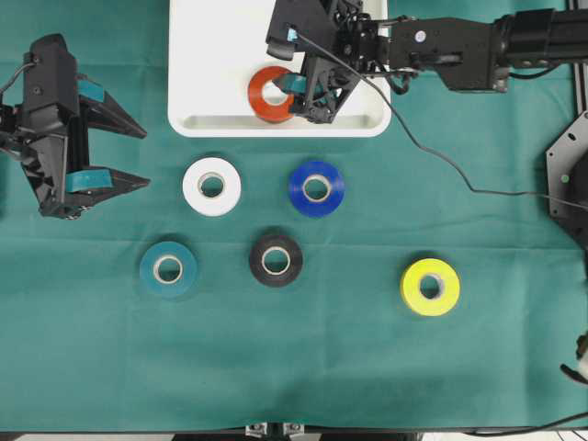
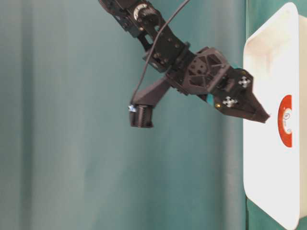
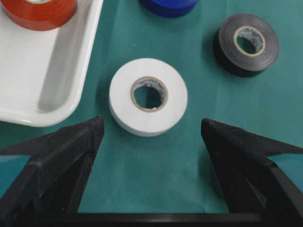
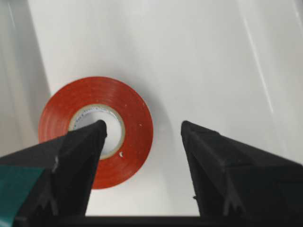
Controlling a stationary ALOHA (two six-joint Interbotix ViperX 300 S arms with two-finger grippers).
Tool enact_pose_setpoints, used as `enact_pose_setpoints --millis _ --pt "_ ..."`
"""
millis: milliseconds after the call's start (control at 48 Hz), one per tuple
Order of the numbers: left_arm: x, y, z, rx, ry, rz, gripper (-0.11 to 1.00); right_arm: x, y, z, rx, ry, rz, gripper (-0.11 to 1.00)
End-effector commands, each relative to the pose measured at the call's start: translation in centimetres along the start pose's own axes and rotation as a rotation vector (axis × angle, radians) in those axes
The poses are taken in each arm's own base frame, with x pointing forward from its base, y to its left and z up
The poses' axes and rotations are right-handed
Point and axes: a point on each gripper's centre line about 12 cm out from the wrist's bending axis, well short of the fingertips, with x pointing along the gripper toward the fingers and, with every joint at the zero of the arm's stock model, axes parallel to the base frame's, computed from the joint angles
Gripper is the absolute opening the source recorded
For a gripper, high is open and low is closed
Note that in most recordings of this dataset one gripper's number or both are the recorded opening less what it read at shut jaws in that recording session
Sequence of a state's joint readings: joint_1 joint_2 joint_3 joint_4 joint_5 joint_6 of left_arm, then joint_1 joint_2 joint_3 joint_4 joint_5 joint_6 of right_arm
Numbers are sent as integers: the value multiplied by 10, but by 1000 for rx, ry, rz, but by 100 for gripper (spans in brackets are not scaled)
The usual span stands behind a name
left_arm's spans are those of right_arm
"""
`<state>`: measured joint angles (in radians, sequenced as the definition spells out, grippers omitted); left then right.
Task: Put the tape alternately from left to right into the white case.
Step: 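Withdraw the right gripper and hover it over the blue roll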
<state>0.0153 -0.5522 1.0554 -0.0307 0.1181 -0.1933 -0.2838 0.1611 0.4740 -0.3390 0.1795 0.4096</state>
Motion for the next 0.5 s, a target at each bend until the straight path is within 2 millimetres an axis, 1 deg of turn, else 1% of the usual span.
enact_pose_setpoints --millis 0,250,479 --pt "-1 0 6 -6 -22 -2 64 -22 6 15 -6 -66 18 71" --pt "-2 -1 4 -10 -20 -3 64 -52 30 10 -60 -115 76 71" --pt "-2 -1 5 -10 -21 -3 64 -79 53 2 -95 -215 166 71"
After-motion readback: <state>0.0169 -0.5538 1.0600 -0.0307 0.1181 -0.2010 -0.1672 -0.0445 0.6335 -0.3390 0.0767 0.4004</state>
